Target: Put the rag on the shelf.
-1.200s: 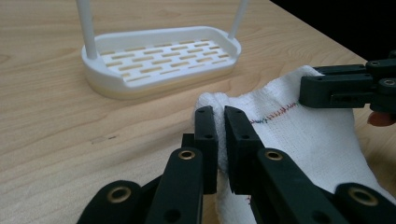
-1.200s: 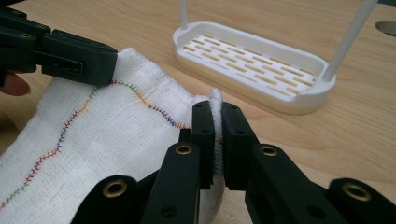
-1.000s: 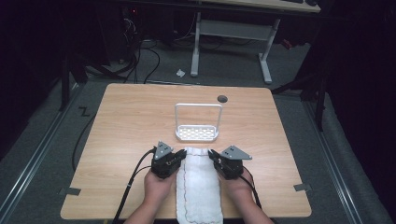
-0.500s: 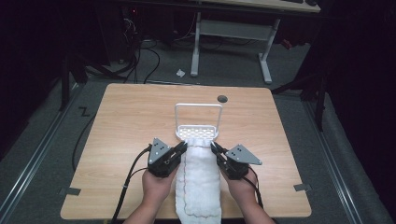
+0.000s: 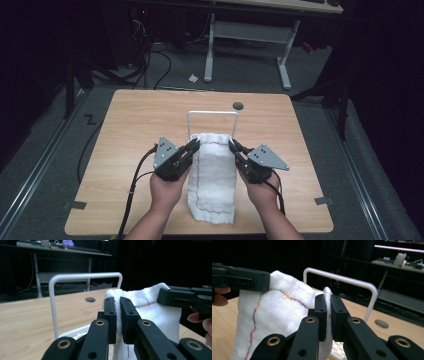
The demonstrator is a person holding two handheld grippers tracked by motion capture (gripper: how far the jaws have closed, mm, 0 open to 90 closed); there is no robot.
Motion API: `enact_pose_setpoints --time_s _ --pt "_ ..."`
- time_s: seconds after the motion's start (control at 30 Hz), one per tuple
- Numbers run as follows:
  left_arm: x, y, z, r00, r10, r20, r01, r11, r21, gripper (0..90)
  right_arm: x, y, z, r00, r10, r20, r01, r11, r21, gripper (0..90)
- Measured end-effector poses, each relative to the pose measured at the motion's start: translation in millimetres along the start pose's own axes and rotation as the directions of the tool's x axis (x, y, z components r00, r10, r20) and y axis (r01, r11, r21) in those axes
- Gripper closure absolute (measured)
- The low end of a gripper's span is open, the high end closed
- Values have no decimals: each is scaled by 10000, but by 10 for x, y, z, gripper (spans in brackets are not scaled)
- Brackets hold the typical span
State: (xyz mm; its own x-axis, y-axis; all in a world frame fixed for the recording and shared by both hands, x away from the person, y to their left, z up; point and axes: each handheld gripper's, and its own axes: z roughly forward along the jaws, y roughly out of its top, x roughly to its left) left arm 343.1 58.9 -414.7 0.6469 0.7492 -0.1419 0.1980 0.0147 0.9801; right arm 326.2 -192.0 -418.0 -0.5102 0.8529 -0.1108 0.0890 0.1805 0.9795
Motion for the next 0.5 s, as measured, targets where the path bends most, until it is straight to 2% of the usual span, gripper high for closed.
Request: enact_pose_setpoints --time_s 0.17,0.23,0.5 --pt "-15 149 -15 9997 236 29 -235 9992 -310 849 -22 171 -19 9998 -177 90 180 9992 -360 855" --pt "-17 262 -25 9994 348 54 -345 9980 -529 849 -37 235 -31 9999 -138 73 142 9988 -463 855" --pt "-9 510 -32 9982 600 22 -595 9934 -983 850 -79 474 -53 9999 -124 72 130 9957 -912 856"
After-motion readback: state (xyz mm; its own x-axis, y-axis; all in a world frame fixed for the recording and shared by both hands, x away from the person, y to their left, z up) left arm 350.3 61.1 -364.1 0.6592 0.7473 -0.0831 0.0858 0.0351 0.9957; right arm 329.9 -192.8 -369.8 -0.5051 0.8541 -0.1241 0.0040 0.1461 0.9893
